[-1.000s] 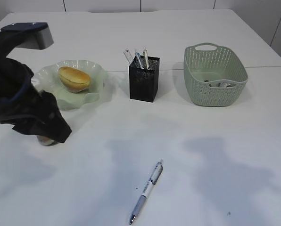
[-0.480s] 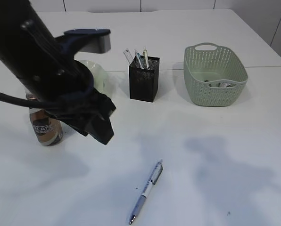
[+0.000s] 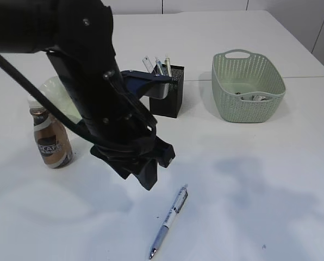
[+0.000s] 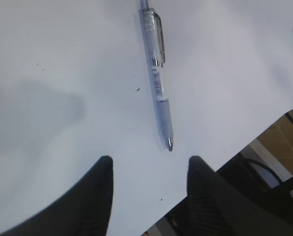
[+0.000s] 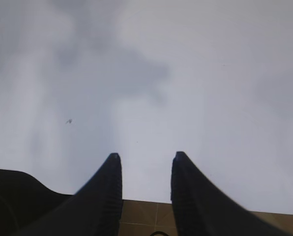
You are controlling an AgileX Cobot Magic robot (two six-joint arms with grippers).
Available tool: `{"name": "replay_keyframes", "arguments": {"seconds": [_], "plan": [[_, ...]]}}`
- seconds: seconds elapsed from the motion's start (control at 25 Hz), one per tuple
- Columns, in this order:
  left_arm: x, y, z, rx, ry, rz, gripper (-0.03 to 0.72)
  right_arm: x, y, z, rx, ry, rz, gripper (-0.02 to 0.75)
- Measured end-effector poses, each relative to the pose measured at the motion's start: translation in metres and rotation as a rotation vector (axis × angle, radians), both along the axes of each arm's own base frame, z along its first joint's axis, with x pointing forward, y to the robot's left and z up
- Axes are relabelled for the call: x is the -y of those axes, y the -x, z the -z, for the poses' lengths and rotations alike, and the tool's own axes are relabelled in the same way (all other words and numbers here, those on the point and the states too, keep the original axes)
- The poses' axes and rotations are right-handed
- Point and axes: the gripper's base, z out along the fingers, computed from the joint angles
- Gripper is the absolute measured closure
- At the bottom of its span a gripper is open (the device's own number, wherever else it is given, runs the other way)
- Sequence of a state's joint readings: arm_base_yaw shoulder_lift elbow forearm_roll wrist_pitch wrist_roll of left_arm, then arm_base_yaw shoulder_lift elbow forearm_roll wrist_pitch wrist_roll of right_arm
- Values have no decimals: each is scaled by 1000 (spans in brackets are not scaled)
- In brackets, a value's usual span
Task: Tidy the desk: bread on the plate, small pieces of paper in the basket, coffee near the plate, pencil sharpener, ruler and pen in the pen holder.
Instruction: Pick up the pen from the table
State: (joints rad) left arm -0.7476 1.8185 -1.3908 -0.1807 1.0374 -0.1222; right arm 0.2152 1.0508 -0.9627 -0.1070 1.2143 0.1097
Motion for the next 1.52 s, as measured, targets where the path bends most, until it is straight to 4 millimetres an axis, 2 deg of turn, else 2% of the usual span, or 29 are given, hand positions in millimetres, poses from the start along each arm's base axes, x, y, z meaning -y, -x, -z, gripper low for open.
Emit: {"name": "replay_keyframes", "arguments": {"seconds": [0.36,0.88,1.16,1.52], "plan": [[30,-9,30,-10,-53,-13,345,1,0,0,6,12,7,457],[43,-21,75,-29,-95,-57,345,2,-1,0,11,19,13,457],[55,-26,85,-5,-78,-56,345,2,-1,-1,15,18,14,457],[72,-35,98,18,-158,-55,345,2,-1,-1,18,19,14,457]]}}
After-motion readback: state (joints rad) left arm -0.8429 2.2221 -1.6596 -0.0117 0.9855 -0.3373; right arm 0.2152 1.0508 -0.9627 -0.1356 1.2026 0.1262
